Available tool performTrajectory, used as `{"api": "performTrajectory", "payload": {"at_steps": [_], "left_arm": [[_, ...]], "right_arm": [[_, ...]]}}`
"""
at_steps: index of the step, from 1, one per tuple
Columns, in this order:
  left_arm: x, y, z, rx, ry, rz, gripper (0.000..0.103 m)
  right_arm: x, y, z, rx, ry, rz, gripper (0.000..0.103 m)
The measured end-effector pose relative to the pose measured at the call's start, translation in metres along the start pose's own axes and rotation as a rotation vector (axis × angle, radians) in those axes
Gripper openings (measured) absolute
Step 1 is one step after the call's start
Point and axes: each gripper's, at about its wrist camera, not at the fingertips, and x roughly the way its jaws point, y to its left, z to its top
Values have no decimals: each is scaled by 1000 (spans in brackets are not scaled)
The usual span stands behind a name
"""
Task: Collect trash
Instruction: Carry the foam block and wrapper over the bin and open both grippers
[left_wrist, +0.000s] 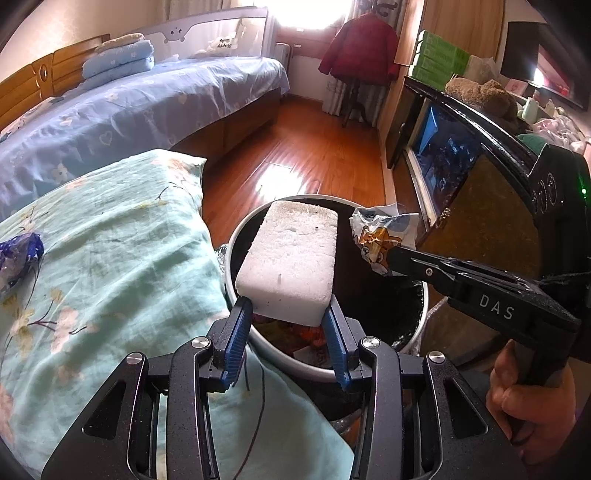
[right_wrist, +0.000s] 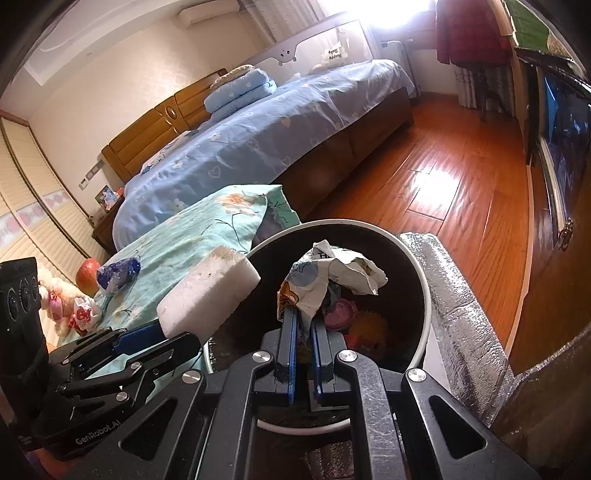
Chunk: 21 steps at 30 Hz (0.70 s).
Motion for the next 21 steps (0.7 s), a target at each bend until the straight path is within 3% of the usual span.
{"api": "performTrajectory", "payload": {"at_steps": [21], "left_arm": [[17, 1, 10, -15, 27, -6, 43]], "right_arm": [[16, -11, 10, 11, 24, -13, 9]]}}
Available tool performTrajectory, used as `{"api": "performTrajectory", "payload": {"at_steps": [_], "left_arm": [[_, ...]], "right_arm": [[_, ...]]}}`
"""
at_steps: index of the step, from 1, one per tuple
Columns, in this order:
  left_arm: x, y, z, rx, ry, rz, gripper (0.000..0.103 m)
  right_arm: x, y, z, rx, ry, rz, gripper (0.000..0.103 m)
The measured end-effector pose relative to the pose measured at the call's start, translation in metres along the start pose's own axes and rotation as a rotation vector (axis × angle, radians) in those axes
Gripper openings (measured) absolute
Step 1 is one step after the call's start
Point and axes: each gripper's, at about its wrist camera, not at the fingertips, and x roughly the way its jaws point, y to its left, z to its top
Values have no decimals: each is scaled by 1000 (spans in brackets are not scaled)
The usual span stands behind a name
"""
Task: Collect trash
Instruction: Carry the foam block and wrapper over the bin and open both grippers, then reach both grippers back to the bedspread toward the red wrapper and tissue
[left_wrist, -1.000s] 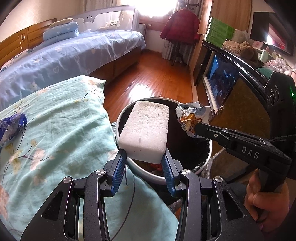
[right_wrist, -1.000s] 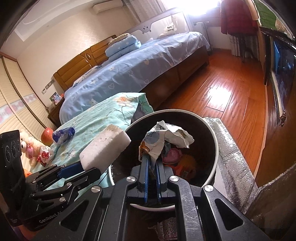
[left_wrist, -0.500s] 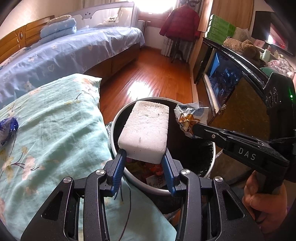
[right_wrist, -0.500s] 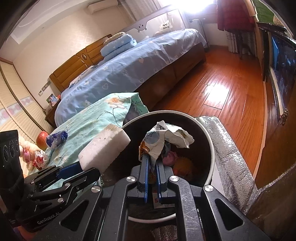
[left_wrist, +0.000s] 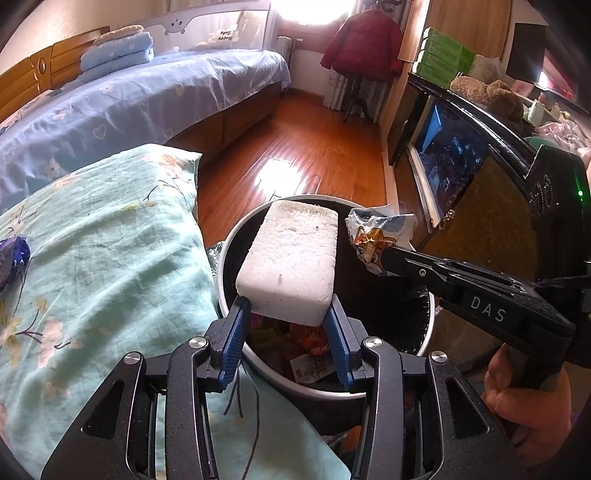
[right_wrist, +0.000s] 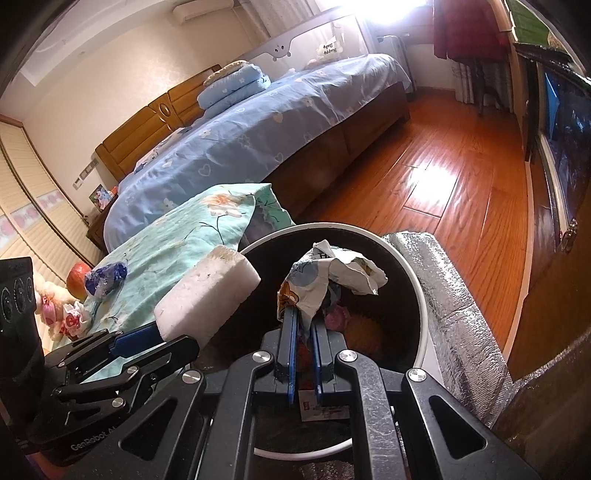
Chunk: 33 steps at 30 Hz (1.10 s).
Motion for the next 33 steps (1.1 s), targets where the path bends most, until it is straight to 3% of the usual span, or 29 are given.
{"api": "performTrajectory", "payload": {"at_steps": [6, 8, 10, 14, 17, 22, 33], "left_arm": [[-1, 6, -2, -38, 10, -9, 51], [-4, 10, -5, -51, 8, -6, 55], [-9, 13, -9, -64, 3, -5, 55], [-23, 20, -20, -76, -23, 21, 56], [-37, 27, -30, -77, -42, 55, 56], [-56, 43, -46, -108, -66, 88, 58], [-96, 91, -93, -198, -106, 215, 58]], "right_arm": [[-2, -3, 0, 16, -7, -9, 19], [-5, -3, -1, 21, -16, -1, 41], [-8, -2, -2, 24, -29, 6, 51], [-13, 4, -4, 27, -43, 22, 53], [-17, 13, -7, 19, -54, 40, 64], [-19, 34, -13, -8, -55, 66, 70], [-10, 96, -40, -108, -11, 139, 71]]}}
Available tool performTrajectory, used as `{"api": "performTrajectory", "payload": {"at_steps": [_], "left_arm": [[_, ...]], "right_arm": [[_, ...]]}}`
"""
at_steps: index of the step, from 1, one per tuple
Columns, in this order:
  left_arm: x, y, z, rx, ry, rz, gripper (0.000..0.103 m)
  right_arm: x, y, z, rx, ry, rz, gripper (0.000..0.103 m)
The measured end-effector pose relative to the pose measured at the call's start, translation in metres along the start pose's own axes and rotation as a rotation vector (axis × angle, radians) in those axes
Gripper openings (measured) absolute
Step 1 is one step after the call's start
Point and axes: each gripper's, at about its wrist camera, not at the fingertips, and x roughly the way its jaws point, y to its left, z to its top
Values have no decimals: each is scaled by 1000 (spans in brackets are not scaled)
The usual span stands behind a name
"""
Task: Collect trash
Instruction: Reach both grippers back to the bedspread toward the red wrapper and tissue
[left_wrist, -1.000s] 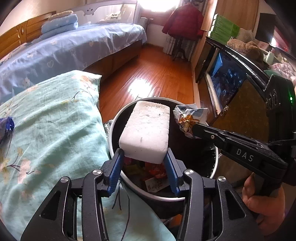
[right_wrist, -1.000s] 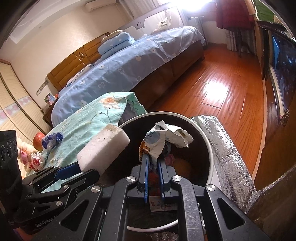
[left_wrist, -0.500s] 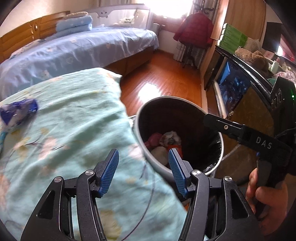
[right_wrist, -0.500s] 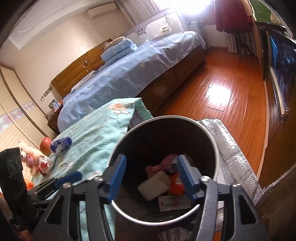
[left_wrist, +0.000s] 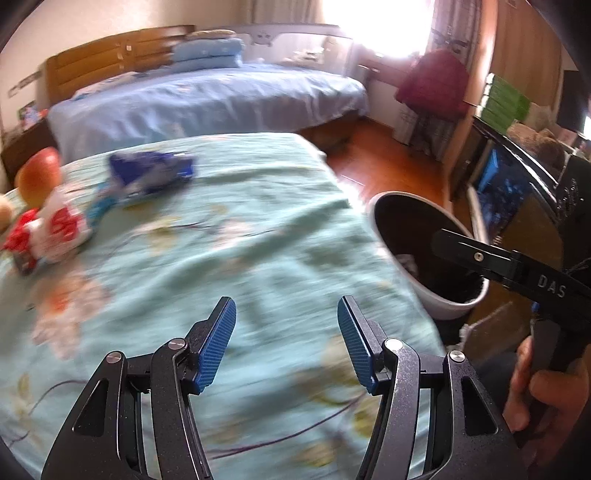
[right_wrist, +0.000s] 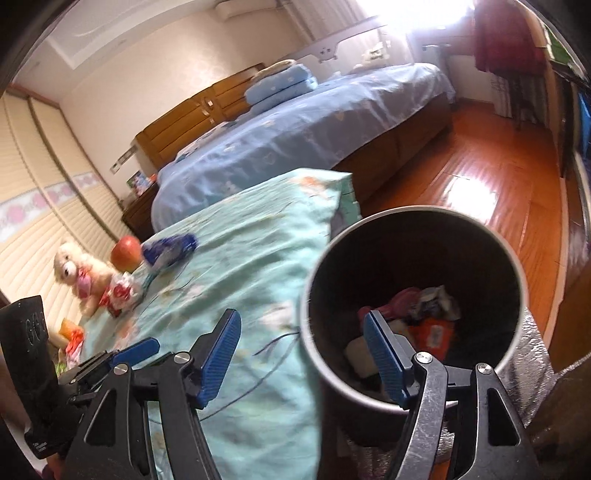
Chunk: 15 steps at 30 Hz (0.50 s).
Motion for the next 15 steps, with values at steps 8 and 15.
{"api": "performTrajectory", "payload": {"at_steps": [8, 15], "left_arm": [[-19, 62, -16, -112, -21, 73, 58], [-31, 104, -30, -171, -28, 130, 58]], "right_arm": [[15, 43, -15, -63, 39, 49, 71], [31, 74, -23, -99, 71, 85, 71]]}}
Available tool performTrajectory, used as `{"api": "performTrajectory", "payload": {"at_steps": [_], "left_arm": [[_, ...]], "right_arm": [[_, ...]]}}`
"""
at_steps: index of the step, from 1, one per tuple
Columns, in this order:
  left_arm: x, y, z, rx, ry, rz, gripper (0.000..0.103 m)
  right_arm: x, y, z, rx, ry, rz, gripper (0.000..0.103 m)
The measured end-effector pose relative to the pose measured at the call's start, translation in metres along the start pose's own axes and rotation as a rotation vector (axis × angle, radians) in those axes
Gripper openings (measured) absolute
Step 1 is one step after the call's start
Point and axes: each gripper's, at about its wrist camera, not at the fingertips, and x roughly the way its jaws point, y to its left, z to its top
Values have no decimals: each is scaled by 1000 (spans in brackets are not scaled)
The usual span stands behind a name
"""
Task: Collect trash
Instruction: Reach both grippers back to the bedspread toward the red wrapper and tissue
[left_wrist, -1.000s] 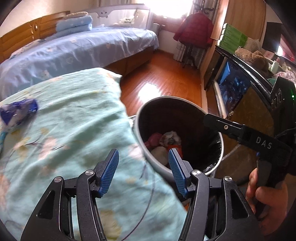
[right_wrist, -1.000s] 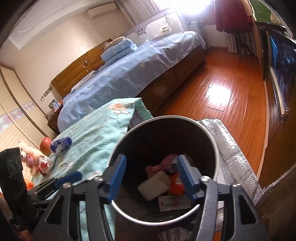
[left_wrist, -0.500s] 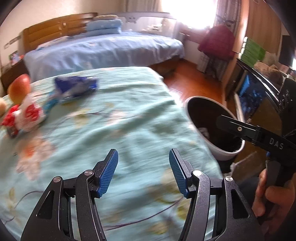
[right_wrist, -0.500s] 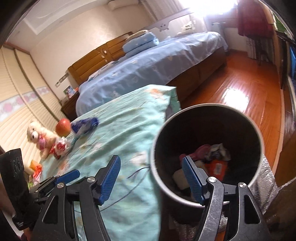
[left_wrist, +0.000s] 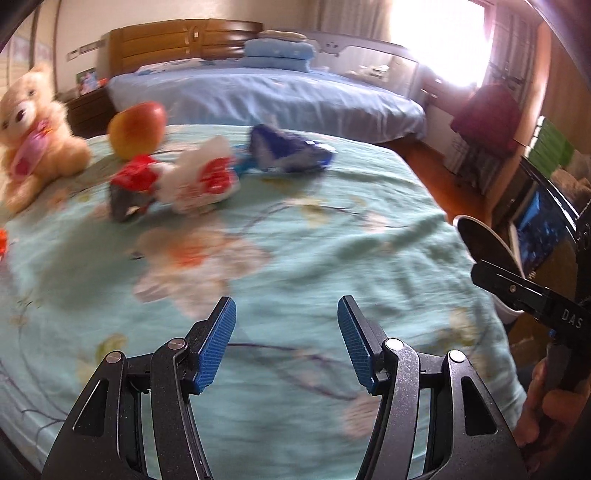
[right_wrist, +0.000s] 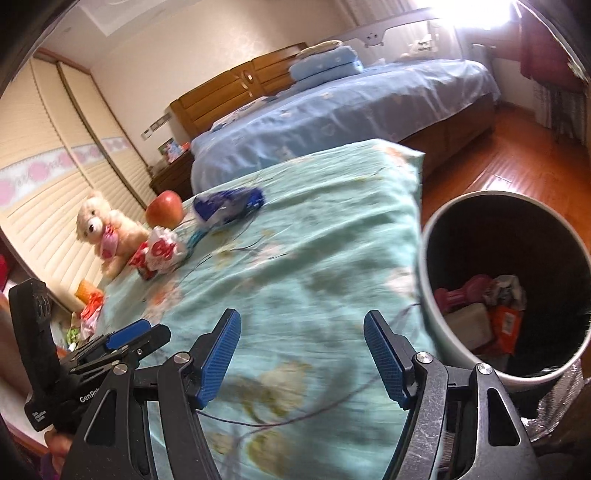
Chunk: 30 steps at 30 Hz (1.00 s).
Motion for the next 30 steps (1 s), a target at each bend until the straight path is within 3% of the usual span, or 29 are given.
{"api": "performTrajectory", "payload": {"at_steps": [18, 30], "left_arm": [[-7, 107, 6, -170, -36, 130, 58], [11, 152, 33, -179, -28, 160, 58]], "right_arm": [[51, 76, 7, -109, 69, 105, 73], [86, 107, 22, -139, 88, 148, 73]]}}
